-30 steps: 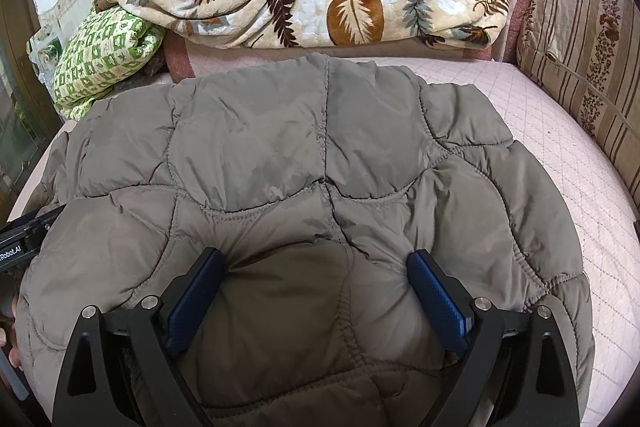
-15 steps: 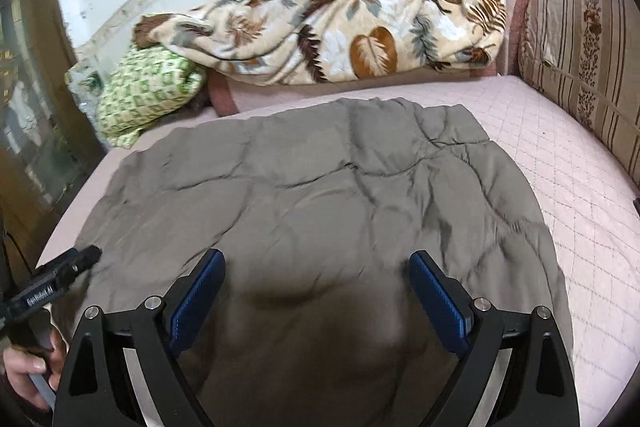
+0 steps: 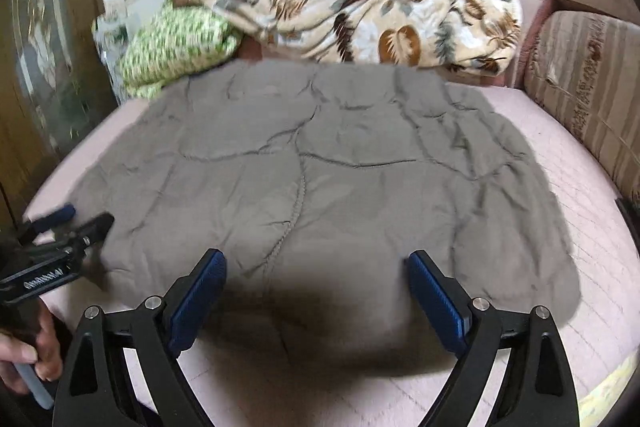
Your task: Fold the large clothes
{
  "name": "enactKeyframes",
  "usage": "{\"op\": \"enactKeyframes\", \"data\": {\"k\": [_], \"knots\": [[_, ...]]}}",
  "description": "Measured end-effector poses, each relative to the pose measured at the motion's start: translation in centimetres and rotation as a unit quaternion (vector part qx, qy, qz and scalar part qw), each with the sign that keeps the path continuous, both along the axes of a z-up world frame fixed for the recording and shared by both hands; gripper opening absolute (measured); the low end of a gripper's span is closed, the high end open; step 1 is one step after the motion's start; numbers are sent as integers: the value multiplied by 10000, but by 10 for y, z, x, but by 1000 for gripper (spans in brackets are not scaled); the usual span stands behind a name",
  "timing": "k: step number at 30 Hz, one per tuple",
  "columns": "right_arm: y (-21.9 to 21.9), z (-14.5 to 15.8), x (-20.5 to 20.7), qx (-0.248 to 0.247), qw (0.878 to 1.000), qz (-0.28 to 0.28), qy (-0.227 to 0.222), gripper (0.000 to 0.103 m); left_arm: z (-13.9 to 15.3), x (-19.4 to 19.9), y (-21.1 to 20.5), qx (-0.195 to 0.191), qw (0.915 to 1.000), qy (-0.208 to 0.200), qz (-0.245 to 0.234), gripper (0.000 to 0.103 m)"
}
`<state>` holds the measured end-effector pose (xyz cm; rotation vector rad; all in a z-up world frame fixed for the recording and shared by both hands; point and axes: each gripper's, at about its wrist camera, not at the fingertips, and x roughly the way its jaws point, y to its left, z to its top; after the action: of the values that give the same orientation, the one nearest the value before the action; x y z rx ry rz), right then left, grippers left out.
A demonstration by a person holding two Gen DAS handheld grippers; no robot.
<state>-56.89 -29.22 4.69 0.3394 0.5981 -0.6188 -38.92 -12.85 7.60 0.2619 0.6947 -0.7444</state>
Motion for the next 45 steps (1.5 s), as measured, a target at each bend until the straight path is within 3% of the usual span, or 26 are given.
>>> {"op": "enactKeyframes", "data": {"k": [4,13,19,27,45], "knots": [[-2,14,-37,-172,9990,-377,-187,95,4,-4,7,-110,9999,43,101,94],[-34,5,-79,429,9921,-1056,-527,95,-8,-9,6,-62,9997,-48,241,94],[-49,-9,-73,712,9885,-1195,-591,95,-9,-12,0,2,9994,-183,278,94],[-50,-25,-56,545,9922,-1112,-168,96,-16,-12,-7,55,9989,-358,281,96],[-53,-37,-45,409,9936,-1052,81,102,-16,-13,-11,66,9988,-393,282,98]]}}
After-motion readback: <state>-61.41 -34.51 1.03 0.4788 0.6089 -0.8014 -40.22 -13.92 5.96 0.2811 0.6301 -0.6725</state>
